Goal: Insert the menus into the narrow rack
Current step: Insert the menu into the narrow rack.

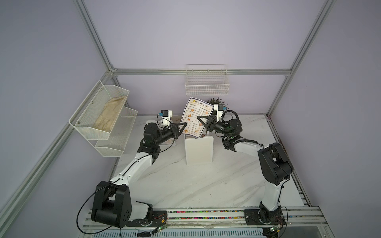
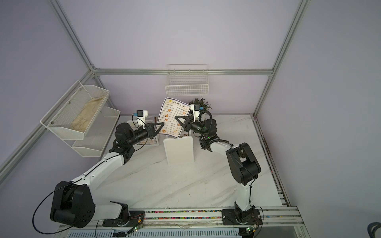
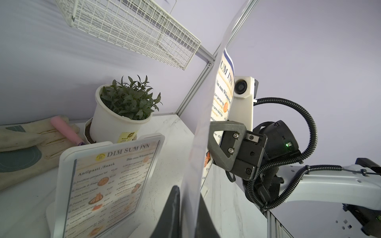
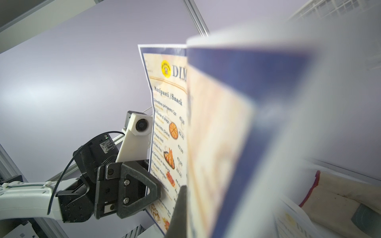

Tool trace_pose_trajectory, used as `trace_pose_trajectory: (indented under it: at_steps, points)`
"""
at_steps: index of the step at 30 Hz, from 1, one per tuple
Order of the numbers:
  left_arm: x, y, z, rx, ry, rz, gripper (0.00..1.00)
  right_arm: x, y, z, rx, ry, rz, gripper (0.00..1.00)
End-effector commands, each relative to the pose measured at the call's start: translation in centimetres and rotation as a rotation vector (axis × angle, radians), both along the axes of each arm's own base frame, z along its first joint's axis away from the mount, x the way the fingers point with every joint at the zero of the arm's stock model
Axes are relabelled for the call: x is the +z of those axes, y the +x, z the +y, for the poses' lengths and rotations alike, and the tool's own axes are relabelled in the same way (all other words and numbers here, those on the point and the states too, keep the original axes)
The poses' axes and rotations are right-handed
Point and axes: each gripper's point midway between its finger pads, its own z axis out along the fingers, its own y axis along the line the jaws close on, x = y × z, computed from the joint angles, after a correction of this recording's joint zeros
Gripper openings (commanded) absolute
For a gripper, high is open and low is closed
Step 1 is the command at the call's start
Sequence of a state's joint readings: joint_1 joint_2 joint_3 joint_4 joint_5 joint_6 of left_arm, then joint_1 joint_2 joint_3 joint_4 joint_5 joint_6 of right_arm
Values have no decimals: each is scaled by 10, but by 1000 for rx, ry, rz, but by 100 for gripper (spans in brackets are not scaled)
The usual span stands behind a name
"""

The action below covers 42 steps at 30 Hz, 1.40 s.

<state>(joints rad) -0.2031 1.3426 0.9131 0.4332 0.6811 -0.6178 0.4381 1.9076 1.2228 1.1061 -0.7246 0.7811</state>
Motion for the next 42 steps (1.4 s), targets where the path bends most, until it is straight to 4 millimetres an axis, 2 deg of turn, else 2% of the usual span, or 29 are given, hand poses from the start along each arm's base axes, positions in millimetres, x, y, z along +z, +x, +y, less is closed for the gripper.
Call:
trace_pose_trajectory:
  at_steps: [1, 33, 42]
  points:
    - [36, 2, 1, -9, -25, -94, 14, 21, -5, -7, -12, 24, -17, 0]
    - [28, 6, -8, -71, -33, -90, 14, -4, -9, -24, -43, -19, 34, 0]
    - [29, 1, -7, -71, -34, -95, 16, -7, -20, -25, -16, -48, 1, 0]
